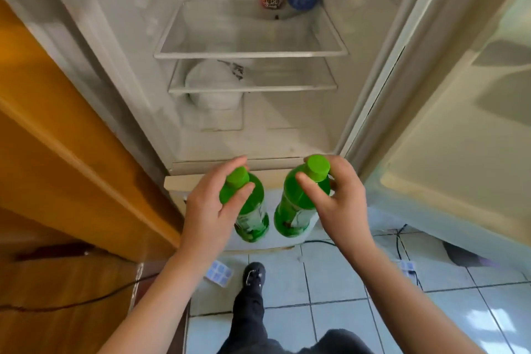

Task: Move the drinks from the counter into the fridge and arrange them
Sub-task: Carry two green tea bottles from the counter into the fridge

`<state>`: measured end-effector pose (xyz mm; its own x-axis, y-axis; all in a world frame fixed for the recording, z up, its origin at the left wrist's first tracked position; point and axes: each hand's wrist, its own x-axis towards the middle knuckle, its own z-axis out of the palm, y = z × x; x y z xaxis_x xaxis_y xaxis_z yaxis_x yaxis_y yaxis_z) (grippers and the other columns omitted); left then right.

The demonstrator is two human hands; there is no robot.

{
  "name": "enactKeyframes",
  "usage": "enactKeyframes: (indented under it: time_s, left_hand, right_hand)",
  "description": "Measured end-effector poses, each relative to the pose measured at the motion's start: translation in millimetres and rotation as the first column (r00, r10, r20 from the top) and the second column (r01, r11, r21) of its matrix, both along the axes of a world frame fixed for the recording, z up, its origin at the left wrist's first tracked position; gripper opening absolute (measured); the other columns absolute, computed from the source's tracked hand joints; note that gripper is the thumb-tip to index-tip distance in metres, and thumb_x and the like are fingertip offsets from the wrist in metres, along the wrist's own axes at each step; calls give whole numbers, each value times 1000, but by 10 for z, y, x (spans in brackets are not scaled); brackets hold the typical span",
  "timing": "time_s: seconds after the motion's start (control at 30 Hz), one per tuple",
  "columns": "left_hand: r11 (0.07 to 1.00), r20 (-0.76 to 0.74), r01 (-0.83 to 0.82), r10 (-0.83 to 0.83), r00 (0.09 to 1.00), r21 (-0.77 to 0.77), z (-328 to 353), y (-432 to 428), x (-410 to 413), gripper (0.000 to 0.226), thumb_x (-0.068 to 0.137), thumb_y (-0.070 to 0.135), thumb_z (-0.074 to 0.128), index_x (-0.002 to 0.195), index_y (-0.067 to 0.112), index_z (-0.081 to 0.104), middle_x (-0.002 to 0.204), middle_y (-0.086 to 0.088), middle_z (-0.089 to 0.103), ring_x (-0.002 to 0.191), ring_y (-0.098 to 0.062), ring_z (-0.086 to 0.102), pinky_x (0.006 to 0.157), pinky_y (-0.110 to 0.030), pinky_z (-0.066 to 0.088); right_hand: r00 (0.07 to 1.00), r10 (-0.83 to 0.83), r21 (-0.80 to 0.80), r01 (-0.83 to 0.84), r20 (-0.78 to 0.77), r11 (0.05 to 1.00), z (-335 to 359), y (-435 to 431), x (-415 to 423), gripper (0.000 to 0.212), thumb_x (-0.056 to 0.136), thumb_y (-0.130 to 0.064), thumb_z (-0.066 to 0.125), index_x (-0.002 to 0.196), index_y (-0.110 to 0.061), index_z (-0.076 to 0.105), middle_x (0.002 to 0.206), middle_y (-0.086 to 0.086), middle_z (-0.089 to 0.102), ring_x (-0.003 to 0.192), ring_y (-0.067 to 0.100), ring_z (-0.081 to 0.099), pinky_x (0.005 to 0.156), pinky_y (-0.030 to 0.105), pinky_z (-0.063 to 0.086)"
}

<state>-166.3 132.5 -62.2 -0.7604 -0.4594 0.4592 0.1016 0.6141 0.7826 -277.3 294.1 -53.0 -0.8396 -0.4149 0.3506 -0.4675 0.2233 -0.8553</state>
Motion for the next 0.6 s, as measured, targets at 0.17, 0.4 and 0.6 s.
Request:
enactKeyframes:
  time_s: [0.17,0.4,0.6]
  left_hand:
    - [997,0,58,-58,998,50,86,-401,-641,34,83,44,57,116,39,55,107,26,60,102,10,56,86,-7,44]
    - [976,-94,211,-205,974,58,557,-869,-1467,33,77,41,63,109,50,60,108,24,64,98,6,61,83,-7,46]
    - [919,-196,394,-384,902,10,1115,-1174,-2090,33,77,32,69,108,43,64,101,20,69,96,-1,66,81,-10,49]
  right_hand:
    - [997,-40,11,41,-72,999,96,-327,-514,18,80,-48,58,89,-32,59,84,-20,57,83,-3,55,70,6,37]
    - [991,-82,-56,76,-104,996,521,-768,-1209,27,82,-46,57,87,-21,63,80,-13,55,76,6,55,69,20,42]
    - [979,-95,-266,44,-180,963,1001,-1120,-1640,15,84,-37,58,87,-23,61,83,-9,58,81,10,56,73,22,43]
